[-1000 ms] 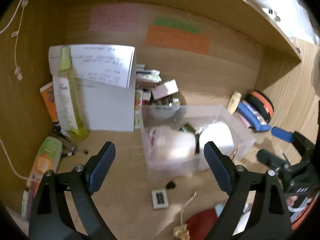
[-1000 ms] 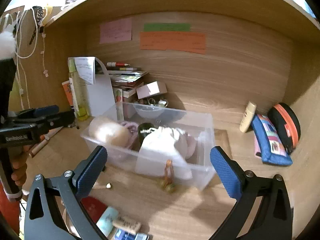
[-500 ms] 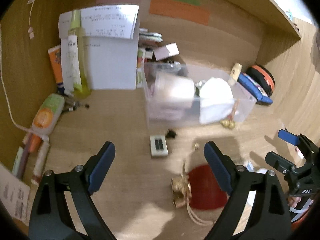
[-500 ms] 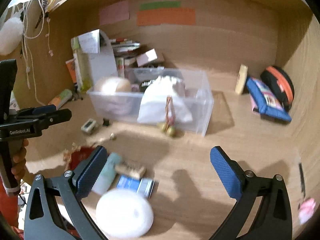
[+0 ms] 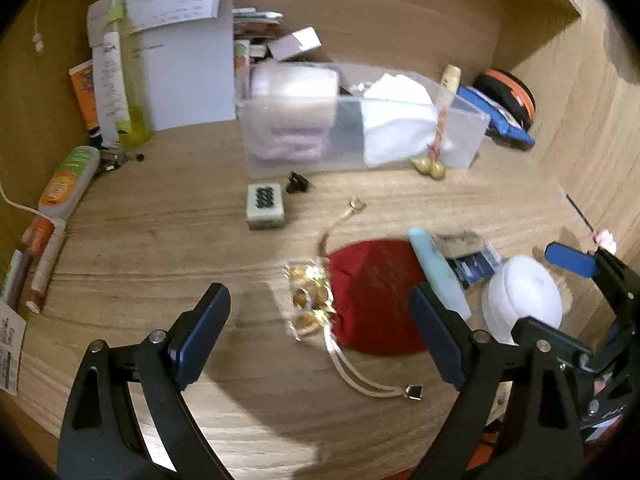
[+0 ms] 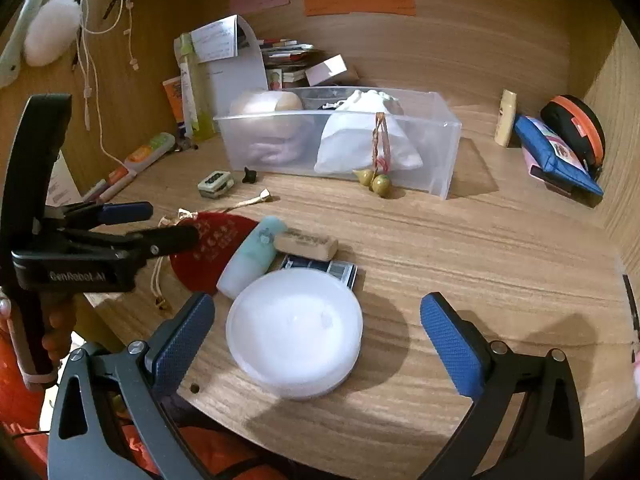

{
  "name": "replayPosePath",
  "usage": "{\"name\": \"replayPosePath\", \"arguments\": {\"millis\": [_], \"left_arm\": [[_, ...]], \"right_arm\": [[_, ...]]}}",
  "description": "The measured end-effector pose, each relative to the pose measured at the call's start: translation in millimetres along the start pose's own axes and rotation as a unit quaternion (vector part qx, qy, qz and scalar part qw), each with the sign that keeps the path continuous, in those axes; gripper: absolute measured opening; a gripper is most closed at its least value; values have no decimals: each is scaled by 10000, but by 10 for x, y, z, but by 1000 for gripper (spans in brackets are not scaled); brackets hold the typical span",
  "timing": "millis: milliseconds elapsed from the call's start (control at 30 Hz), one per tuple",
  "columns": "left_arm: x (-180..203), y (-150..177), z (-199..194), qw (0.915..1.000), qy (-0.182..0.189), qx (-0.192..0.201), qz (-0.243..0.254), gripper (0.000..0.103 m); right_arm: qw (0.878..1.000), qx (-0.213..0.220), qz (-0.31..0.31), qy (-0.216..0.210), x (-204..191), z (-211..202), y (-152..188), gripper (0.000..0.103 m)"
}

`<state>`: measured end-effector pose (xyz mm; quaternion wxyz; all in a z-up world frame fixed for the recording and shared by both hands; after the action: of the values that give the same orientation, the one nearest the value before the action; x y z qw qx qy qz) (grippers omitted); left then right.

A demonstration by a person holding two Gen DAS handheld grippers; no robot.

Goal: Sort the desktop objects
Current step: 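Grasp the red velvet pouch with the left tool while the right tool grasps the white round tub, then lift the red pouch and white tub and carry them toward the clear box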

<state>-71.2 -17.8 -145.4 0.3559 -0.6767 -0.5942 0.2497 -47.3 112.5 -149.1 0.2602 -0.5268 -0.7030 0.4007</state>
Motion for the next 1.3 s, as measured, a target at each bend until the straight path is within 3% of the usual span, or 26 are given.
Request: {"name": "replayPosePath", "arguments": {"millis": [200, 500, 700, 767, 867, 967, 1300], "left_arm": [[89, 57, 125, 9996, -76, -183, 181, 94], [218, -14, 253, 9990, -73, -122, 424, 94], [350, -46, 247, 9984, 119, 13, 559, 70], [399, -52, 250, 9979, 191, 63, 616, 60], [464, -76, 257, 9973, 301, 82, 658, 39], [486, -107, 282, 9976, 336, 101, 602, 29], [338, -240, 110, 9981, 449, 410, 61, 25]], "right_arm": [[9998, -9, 195, -30, 35, -1, 62, 102], [10000, 20, -80, 45, -29, 61, 115, 100], [10000, -11, -47, -31, 11, 115, 128, 76], [10000, 3, -61, -16, 23, 110, 115, 62], [10000, -15, -3, -85, 41, 101, 108, 63], [9999, -31, 55, -95, 70, 90, 107, 62], [9988, 72, 443, -189, 241, -14, -20, 62]]}}
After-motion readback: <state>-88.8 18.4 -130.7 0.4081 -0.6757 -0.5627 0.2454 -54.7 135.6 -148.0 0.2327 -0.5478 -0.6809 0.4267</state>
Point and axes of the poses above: each gripper's, at about its wrist camera, not at the fingertips, and z roughly the way its jaws point, x to its right, y to its underside, the point moved 9 cm from there along z, roughly the way its jaws point, and after that the axes turned 7 degrees about x, right-handed, at the moved point
